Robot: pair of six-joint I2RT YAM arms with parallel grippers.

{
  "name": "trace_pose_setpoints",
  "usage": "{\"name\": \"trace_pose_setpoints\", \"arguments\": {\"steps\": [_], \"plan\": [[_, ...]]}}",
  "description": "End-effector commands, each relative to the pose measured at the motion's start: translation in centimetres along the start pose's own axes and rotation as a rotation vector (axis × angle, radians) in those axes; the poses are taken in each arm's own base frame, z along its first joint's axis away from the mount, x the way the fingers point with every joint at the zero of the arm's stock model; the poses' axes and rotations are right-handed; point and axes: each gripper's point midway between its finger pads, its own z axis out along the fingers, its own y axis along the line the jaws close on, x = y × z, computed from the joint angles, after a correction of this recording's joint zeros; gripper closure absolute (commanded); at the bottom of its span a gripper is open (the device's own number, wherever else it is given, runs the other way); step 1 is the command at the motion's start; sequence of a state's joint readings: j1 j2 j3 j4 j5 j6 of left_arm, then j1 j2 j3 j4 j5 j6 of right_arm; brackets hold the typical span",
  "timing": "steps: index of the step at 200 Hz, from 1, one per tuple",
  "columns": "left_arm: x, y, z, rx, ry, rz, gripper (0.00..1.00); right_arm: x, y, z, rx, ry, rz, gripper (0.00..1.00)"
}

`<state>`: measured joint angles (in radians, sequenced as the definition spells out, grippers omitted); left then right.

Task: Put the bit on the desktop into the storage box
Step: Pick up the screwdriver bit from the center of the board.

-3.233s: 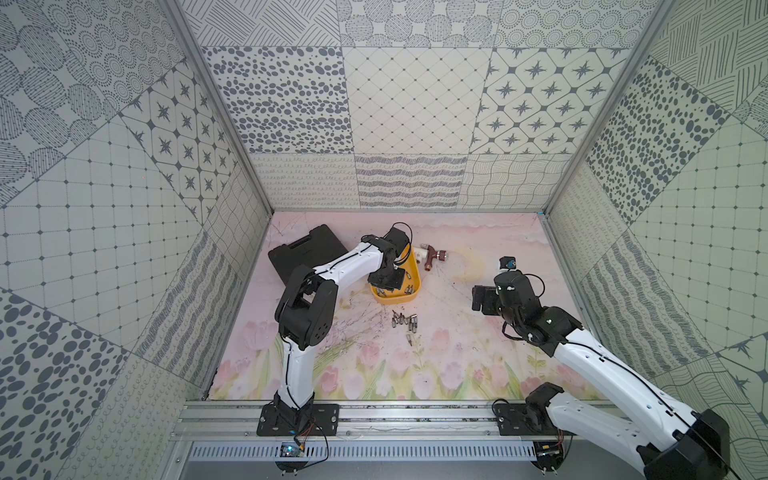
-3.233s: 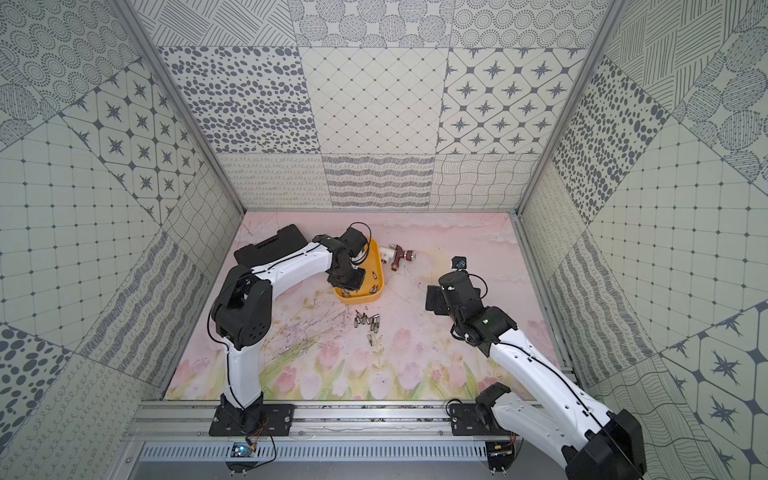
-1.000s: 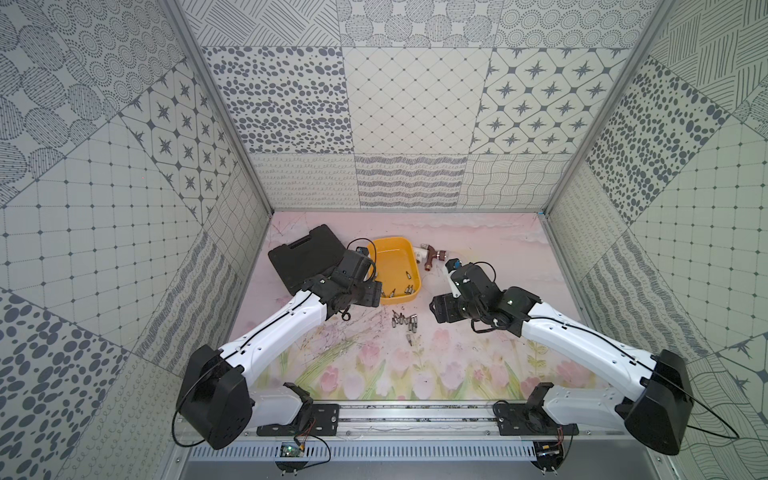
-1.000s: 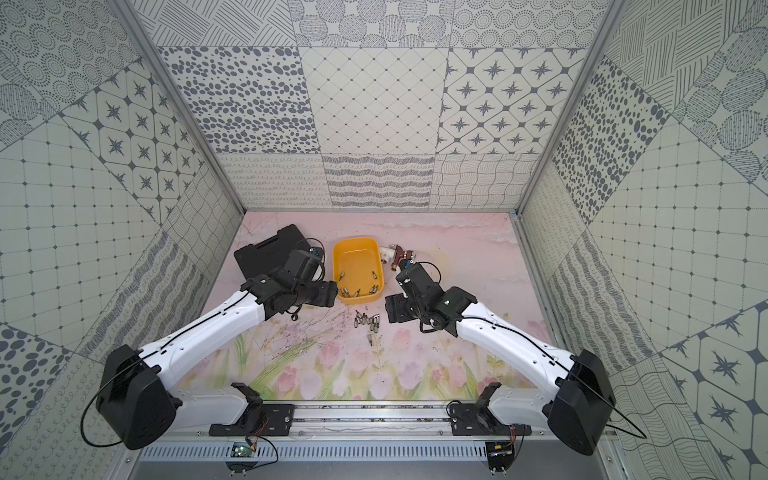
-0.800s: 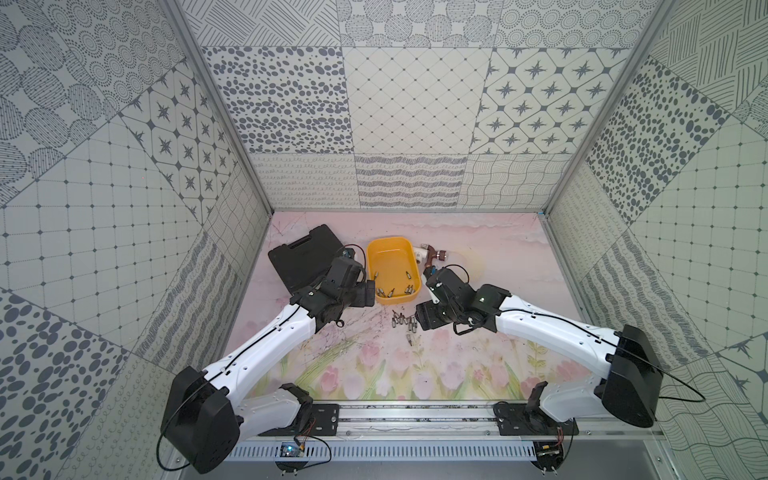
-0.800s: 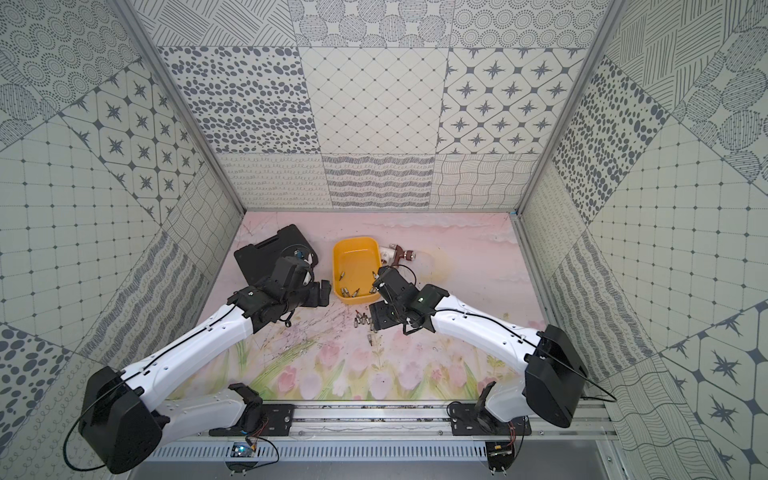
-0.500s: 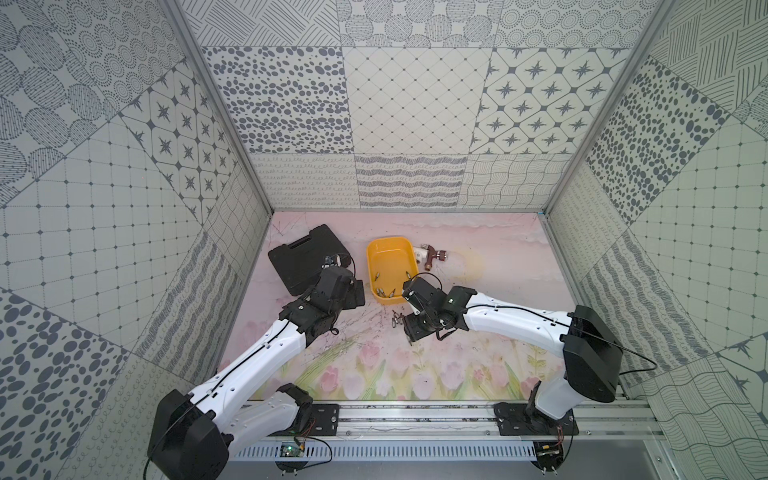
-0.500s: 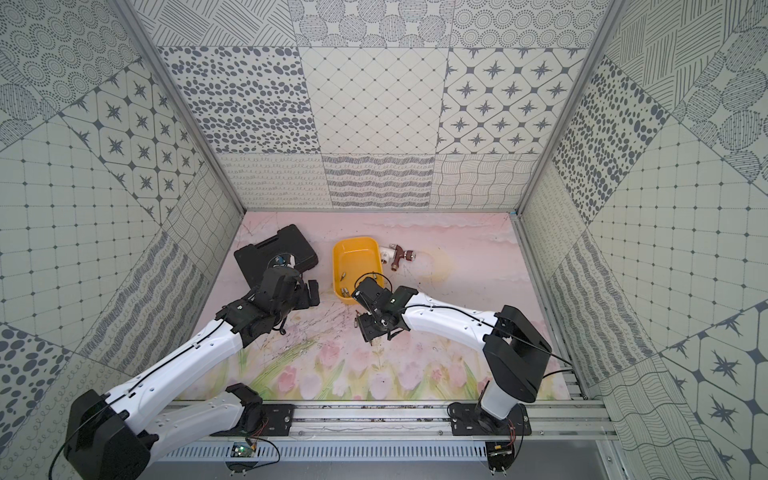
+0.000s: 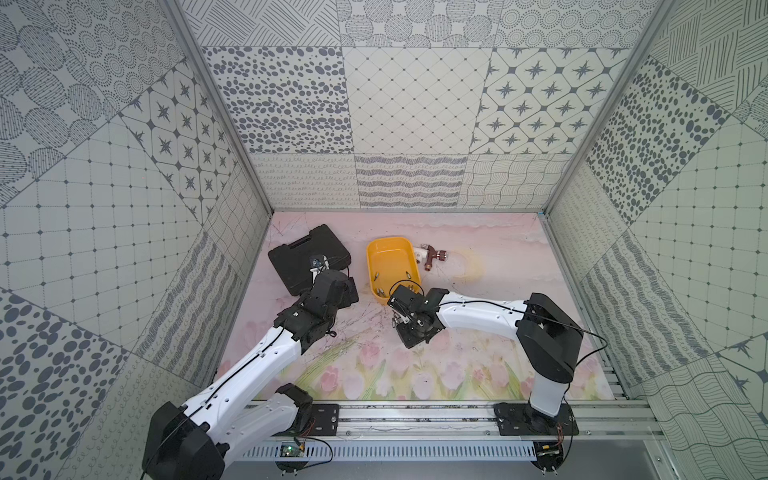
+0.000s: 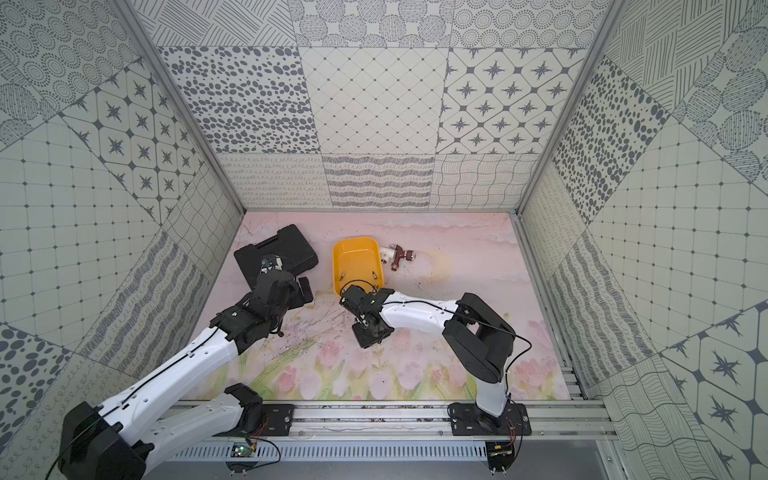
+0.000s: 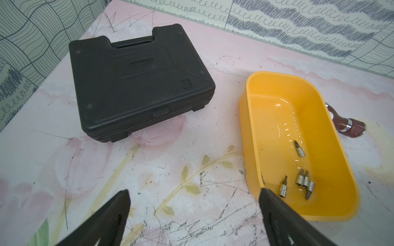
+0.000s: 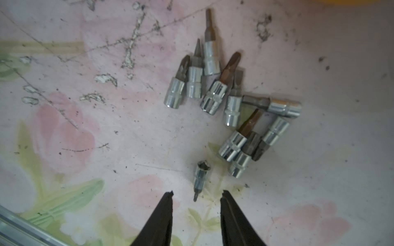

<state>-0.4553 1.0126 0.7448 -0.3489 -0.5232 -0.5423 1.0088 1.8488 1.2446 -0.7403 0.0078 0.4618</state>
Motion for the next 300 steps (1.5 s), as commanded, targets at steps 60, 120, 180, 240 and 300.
{"name": "trace_pose_setpoints", "arguments": {"steps": [60, 120, 180, 240, 300], "plan": [[-1.6, 0.3, -0.2, -0.017, -0.07, -0.056, 0.0, -1.2, 0.1, 1.1, 0.045, 0.006, -0.032, 0.7], [-1.6, 0.4, -0.3, -0.02, -0.069, -0.056, 0.01, -0.9, 0.2, 2.1, 0.047, 0.034, -0.03, 0.76], [-1.6, 0.6, -0.4, -0.025, -0.071, -0.057, 0.01, -0.8, 0.3, 2.3, 0.047, 0.043, -0.029, 0.89], [-1.6, 0.8, -0.7, -0.029, -0.076, -0.057, 0.01, -1.4, 1.0, 0.8, 0.011, 0.012, -0.028, 0.91], [-1.4, 1.1, -0.9, -0.029, -0.072, -0.064, 0.0, -3.8, 1.8, -3.2, -0.04, -0.099, -0.029, 0.92]]}}
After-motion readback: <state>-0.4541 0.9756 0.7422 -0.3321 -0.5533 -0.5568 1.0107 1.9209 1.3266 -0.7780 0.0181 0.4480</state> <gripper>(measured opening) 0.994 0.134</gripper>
